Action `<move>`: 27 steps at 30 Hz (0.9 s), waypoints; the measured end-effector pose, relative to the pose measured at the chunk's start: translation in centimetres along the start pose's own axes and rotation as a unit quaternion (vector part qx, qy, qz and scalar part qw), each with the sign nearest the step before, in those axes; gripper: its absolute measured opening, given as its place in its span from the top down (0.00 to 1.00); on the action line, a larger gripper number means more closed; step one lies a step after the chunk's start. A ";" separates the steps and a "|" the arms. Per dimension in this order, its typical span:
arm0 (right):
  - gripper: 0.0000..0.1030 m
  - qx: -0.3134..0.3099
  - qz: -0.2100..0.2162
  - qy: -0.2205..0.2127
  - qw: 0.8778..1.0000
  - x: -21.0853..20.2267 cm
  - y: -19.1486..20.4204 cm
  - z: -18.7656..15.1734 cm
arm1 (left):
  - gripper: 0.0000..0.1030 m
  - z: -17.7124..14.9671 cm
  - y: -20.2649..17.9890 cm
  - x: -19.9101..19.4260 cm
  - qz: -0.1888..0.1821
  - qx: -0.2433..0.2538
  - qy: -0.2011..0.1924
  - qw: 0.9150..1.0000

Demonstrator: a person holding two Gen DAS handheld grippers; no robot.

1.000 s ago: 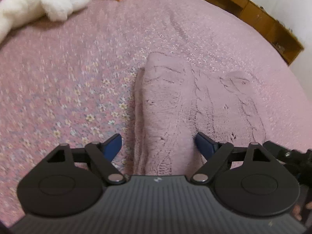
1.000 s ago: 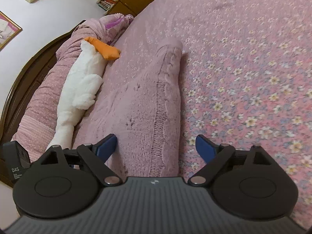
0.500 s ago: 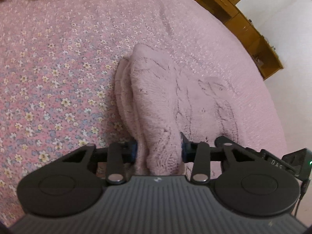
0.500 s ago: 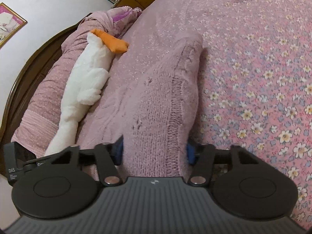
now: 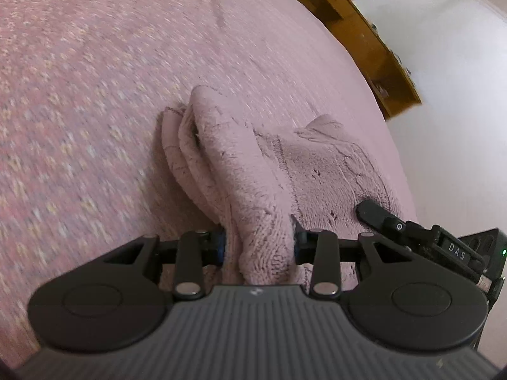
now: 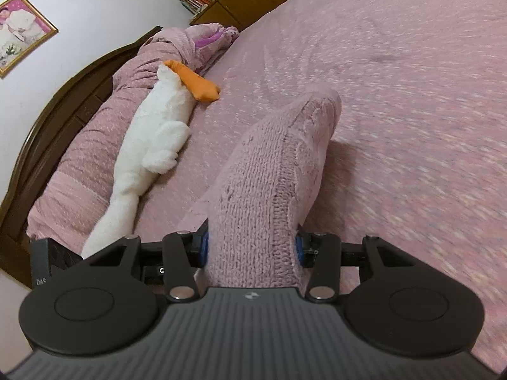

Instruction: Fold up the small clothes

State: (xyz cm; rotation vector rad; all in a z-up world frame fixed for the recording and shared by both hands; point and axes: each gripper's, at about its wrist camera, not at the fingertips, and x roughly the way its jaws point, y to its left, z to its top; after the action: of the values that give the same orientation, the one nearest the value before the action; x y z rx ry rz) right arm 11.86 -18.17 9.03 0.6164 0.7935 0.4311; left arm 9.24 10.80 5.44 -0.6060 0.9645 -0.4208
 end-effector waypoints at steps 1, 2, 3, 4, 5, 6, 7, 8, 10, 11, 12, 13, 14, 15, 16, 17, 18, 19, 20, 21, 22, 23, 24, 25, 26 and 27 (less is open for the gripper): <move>0.50 0.001 -0.004 -0.001 1.000 -0.8 -0.2 -0.5 | 0.63 -0.6 -0.6 0.0 0.001 0.010 0.003 1.000; 0.50 0.003 -0.008 -0.002 1.000 -1.4 -0.6 -1.1 | 0.63 -1.2 -1.0 0.1 0.003 0.022 0.007 1.000; 0.50 0.005 -0.012 -0.002 1.000 -2.1 -1.0 -1.8 | 0.63 -2.0 -1.6 0.0 0.007 0.033 0.010 0.999; 0.50 0.006 -0.016 -0.003 1.000 -2.7 -1.4 -2.5 | 0.63 -2.5 -1.7 0.2 0.012 0.044 0.012 0.999; 0.50 0.007 -0.021 -0.002 1.000 -3.0 -1.8 -3.2 | 0.63 -2.9 -1.7 0.4 0.018 0.051 0.013 0.998; 0.50 0.009 -0.027 0.001 1.000 -3.0 -2.4 -3.8 | 0.62 -3.2 -1.7 0.7 0.029 0.058 0.014 0.998; 0.50 0.015 -0.033 0.007 0.999 -2.8 -3.0 -4.4 | 0.62 -3.3 -1.6 0.9 0.038 0.062 0.016 0.997; 0.50 0.021 -0.039 0.012 0.999 -2.4 -3.5 -5.0 | 0.61 -3.4 -1.4 1.1 0.045 0.063 0.017 0.997; 0.49 0.021 -0.049 0.014 0.998 -1.7 -4.4 -5.8 | 0.59 -3.7 -1.0 1.3 0.048 0.062 0.018 0.997; 0.48 0.016 -0.054 0.012 0.998 -1.4 -4.5 -6.0 | 0.59 -3.7 -0.9 1.3 0.045 0.058 0.018 0.997; 0.47 0.012 -0.054 0.009 0.998 -1.4 -4.7 -6.3 | 0.58 -3.6 -0.9 1.3 0.045 0.054 0.019 0.997; 0.47 0.013 -0.052 0.007 0.999 -1.3 -4.9 -6.4 | 0.57 -3.8 -0.9 1.1 0.047 0.053 0.019 0.997; 0.46 0.016 -0.051 0.006 0.999 -1.4 -5.1 -6.5 | 0.56 -3.7 -1.0 1.1 0.051 0.051 0.019 0.997; 0.45 0.017 -0.051 0.007 0.999 -1.4 -5.1 -6.6 | 0.56 -3.7 -1.1 0.9 0.054 0.051 0.019 0.997; 0.44 0.018 -0.052 0.006 0.998 -1.5 -5.1 -6.6 | 0.56 -3.8 -1.4 0.7 0.058 0.053 0.019 0.997; 0.43 0.018 -0.055 0.004 0.998 -1.6 -5.0 -6.7 | 0.56 -4.0 -1.7 0.4 0.062 0.056 0.017 0.996; 0.41 0.017 -0.058 0.003 0.998 -1.5 -4.8 -6.6 | 0.56 -4.3 -1.8 0.3 0.069 0.060 0.015 0.996; 0.40 0.014 -0.061 -0.001 0.998 -1.7 -4.6 -6.7 | 0.56 -4.4 -2.2 0.1 0.073 0.065 0.014 0.995; 0.37 0.011 -0.064 -0.002 0.998 -1.9 -4.4 -6.6 | 0.56 -4.6 -2.6 -0.2 0.079 0.072 0.011 0.994; 0.35 0.007 -0.068 -0.004 0.998 -2.1 -4.2 -6.6 | 0.56 -4.7 -2.9 -0.5 0.083 0.078 0.008 0.993; 0.34 0.004 -0.073 -0.007 0.997 -2.4 -3.9 -6.6 | 0.56 -4.8 -3.1 -0.8 0.089 0.083 0.004 0.993; 0.31 0.004 -0.078 -0.010 0.997 -2.7 -3.8 -6.7 | 0.56 -5.1 -3.5 -1.3 0.095 0.087 -0.002 0.992; 0.29 0.007 -0.083 -0.012 0.996 -3.0 -3.7 -6.7 | 0.57 -5.7 -4.2 -1.9 0.101 0.093 -0.009 0.991; 0.26 0.010 -0.085 -0.016 0.996 -3.5 -3.6 -6.9 | 0.57 -5.6 -4.5 -2.1 0.107 0.098 -0.015 0.989; 0.25 0.013 -0.084 -0.021 0.996 -4.0 -3.5 -7.0 | 0.57 -5.7 -4.5 -2.5 0.113 0.106 -0.022 0.988; 0.23 0.015 -0.082 -0.027 0.996 -4.6 -3.4 -7.1 | 0.57 -6.1 -4.8 -3.0 0.121 0.114 -0.027 0.986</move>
State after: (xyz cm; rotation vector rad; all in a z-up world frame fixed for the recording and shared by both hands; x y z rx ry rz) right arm 3.93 -20.88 5.32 0.5830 0.7925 0.2516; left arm 2.18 7.11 7.85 -0.2867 0.9095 -0.2917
